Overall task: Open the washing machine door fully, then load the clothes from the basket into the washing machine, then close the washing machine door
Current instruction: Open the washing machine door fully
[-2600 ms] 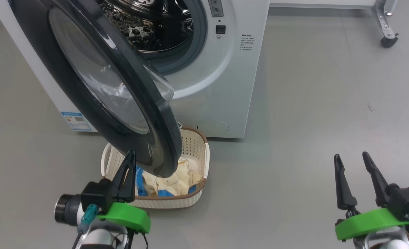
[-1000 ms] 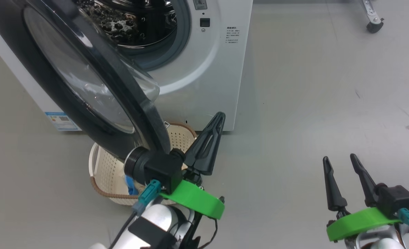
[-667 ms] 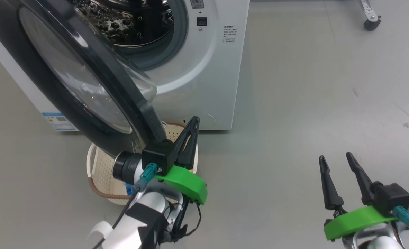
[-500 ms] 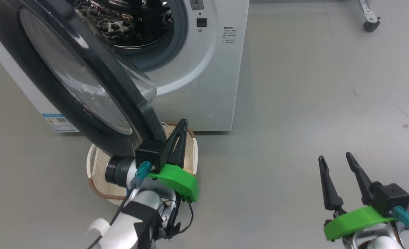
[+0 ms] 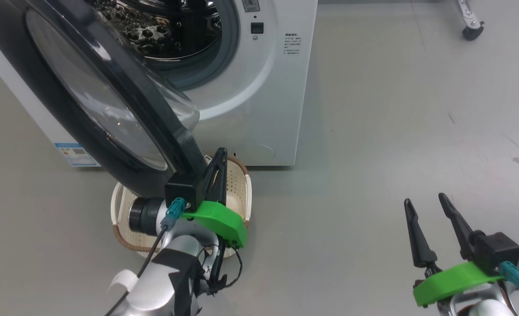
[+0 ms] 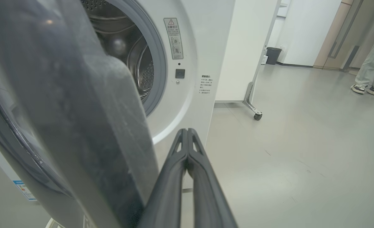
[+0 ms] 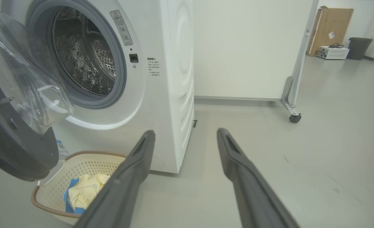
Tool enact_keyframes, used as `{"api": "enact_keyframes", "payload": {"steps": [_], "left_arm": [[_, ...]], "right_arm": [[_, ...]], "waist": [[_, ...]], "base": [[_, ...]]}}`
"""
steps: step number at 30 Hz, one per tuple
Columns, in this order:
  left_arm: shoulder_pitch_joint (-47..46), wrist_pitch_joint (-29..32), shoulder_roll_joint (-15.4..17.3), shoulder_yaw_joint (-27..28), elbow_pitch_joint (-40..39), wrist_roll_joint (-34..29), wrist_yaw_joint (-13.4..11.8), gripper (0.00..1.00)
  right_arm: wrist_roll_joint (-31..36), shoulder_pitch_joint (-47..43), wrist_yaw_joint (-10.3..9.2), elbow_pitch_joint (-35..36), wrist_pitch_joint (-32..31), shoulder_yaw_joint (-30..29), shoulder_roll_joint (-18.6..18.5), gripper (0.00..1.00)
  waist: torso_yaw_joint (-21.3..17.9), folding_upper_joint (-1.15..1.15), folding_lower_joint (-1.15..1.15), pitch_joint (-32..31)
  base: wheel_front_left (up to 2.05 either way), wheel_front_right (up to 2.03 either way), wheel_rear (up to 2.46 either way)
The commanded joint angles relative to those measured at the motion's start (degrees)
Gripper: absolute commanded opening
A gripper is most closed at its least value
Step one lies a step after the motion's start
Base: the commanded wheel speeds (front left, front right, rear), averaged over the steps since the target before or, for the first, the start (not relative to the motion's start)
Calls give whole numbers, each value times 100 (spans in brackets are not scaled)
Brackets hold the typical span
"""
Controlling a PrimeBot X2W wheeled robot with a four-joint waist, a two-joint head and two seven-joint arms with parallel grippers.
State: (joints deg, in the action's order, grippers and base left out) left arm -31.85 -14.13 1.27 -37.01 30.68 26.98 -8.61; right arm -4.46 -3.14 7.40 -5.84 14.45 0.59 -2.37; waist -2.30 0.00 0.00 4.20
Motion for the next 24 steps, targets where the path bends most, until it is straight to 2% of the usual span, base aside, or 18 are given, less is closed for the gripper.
{"api": "enact_keyframes", "payload": {"steps": [1, 10, 16, 24], "left_arm": [[-340, -64, 164, 356, -61, 1, -60, 0], [-76, -83, 240, 379, -239, -188, -184, 0], [278, -85, 433, 379, -643, -410, -408, 0], [639, -86, 682, 434, -1026, -465, -581, 0]], "right_arm": [[59, 205, 9, 183, 55, 78, -51, 100], [115, 243, 9, 193, 55, -100, -51, 100], [152, 283, 9, 175, 55, -145, -51, 100], [176, 326, 9, 161, 55, -138, -51, 100]], "waist": [[18, 0, 0, 13], [166, 0, 0, 58], [365, 0, 0, 132], [569, 0, 0, 148]], "base": [[0, 0, 0], [0, 0, 0], [0, 0, 0], [0, 0, 0]]}}
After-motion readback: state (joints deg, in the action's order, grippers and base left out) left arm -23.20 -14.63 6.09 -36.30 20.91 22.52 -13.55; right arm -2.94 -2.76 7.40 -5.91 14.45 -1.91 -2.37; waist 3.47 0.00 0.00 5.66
